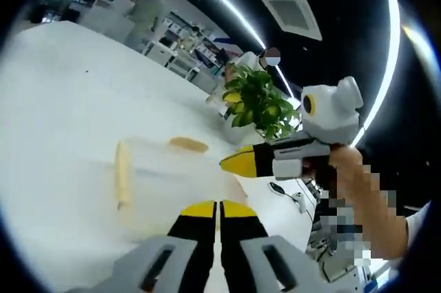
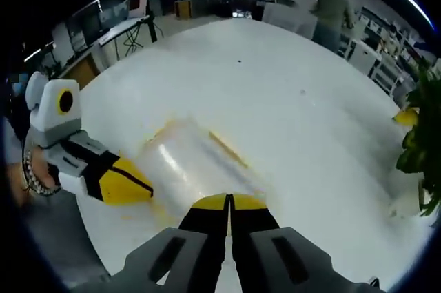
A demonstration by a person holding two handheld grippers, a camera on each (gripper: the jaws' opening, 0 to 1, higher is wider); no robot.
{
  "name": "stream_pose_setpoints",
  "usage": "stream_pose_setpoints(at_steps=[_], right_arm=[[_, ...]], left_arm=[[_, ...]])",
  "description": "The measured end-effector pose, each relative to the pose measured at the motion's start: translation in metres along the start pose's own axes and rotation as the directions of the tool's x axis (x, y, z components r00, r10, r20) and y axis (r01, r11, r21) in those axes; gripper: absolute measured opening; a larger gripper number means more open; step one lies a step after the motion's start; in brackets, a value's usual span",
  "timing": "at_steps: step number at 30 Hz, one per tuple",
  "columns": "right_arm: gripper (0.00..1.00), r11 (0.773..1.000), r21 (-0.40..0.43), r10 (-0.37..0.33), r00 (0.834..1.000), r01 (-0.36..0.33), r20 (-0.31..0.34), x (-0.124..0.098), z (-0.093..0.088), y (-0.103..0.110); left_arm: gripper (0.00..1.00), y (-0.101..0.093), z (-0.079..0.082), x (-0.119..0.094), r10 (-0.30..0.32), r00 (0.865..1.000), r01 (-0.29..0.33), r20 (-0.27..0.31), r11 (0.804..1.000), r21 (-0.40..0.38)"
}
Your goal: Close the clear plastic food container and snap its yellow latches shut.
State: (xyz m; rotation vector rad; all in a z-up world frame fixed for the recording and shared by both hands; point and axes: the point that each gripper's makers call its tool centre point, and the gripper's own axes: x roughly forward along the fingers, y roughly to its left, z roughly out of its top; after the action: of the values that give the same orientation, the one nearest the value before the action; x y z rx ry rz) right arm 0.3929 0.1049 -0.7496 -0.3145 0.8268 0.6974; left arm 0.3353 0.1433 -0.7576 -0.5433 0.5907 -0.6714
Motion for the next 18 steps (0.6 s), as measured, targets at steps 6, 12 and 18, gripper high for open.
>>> stream_pose_setpoints(at_steps=[6, 12, 18], right_arm=[[0.0, 0.999, -0.048, 0.009, 1.0, -0.009, 0.007, 0.016, 0.018, 0.006], [0.0, 0.996, -0.088, -0.012, 1.0, 0.012, 0.001, 0.029, 0.025, -0.001], [0.0, 0.996, -0.073, -0.051, 0.999, 0.051, 0.0, 0.042, 0.026, -0.019]], left_arm=[[0.0, 0.001, 0.0, 0.0, 0.0, 1.0, 0.0, -0.003, 1.0, -0.005], [0.0, 0.003, -0.005, 0.001, 0.009, 1.0, -0.008, -0.024, 1.0, 0.014], [0.0, 0.006, -0.007, 0.001, 0.014, 0.999, -0.014, -0.033, 1.0, 0.012]])
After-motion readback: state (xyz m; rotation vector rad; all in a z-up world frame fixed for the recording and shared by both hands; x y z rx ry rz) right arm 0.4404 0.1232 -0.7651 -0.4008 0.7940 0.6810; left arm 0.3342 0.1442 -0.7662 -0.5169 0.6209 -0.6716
